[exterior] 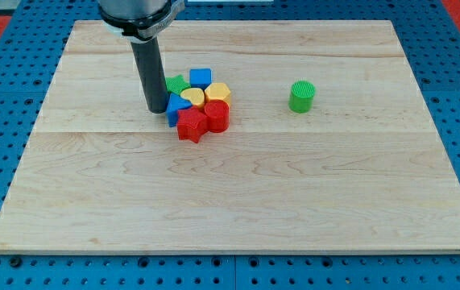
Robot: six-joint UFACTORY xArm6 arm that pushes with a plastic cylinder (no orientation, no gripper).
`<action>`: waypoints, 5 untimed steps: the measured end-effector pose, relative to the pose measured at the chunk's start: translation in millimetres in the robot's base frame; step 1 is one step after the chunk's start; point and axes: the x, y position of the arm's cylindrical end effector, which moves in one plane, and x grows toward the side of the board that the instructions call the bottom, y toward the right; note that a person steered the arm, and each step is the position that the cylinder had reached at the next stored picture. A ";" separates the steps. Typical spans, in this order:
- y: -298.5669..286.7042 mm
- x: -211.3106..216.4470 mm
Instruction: Move the green circle into the group of blocks
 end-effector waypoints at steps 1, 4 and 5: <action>-37.0 -9.7; 32.7 -168.4; 144.3 -185.4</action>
